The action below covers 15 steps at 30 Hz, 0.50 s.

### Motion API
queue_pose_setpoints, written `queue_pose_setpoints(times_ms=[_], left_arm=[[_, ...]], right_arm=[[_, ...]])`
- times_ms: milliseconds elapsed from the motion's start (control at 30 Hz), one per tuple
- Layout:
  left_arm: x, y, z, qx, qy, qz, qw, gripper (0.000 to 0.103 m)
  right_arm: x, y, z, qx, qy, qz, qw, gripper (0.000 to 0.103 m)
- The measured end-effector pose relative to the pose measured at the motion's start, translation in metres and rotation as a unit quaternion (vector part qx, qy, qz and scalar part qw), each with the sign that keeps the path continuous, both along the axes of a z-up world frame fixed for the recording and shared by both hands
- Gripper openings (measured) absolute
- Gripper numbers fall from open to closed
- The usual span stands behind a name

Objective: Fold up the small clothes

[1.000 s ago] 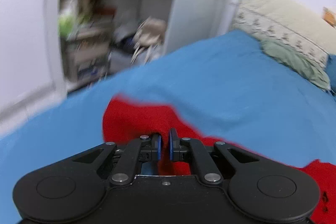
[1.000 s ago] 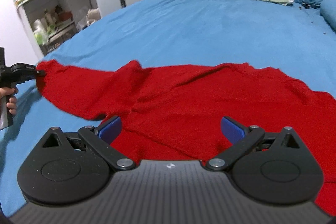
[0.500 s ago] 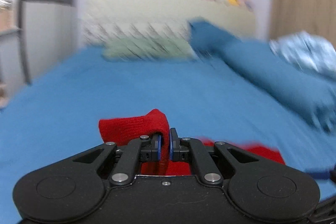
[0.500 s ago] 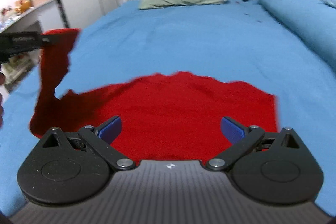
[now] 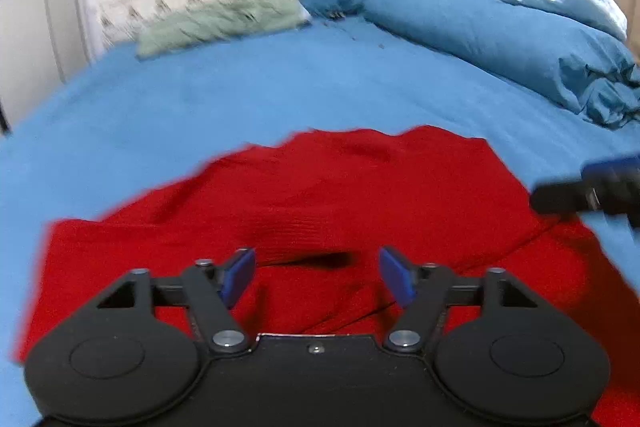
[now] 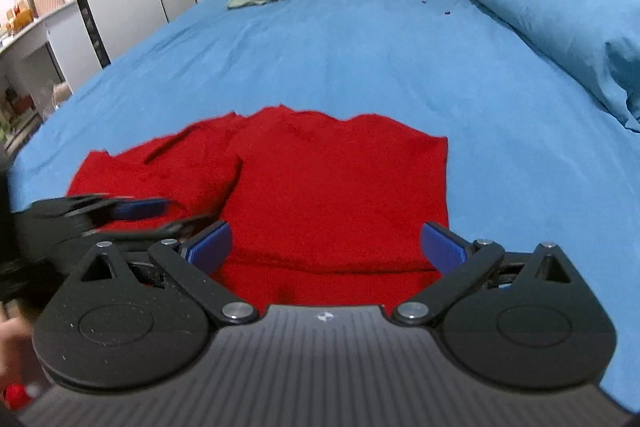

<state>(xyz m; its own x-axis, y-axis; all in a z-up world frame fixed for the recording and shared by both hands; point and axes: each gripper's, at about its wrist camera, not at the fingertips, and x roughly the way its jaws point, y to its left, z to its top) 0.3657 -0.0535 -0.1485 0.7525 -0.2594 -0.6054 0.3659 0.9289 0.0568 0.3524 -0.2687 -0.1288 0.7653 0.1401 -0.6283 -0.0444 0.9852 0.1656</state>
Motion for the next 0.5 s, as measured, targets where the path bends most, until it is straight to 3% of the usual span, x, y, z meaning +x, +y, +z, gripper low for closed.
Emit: queue_pose_setpoints(times_ms=[133,300,400,500], left_arm=[[-0.014,0.064,-0.003,0.02,-0.009,0.063,0.9978,0.076],[-0.027,0.12,-0.023,0.0,-0.024,0.148,0.9887,0.075],[-0.025,0.131,-0.029,0.006,-0.005,0.155,0.9879,0.075],[-0.025,0.138,-0.033,0.014,-0.003,0.155,0.9877,0.075]], right_arm=[[0.01,0.018,0.005,0.002,-0.005,0.049,0.999,0.103],[0.031,0.083,-0.008,-0.095,-0.012,0.117,0.989,0.103],[0.052,0.125,-0.021,-0.168,-0.016,0.143,0.975,0.103],[0.078,0.156,-0.039,-0.209,-0.001,0.159,0.965,0.089]])
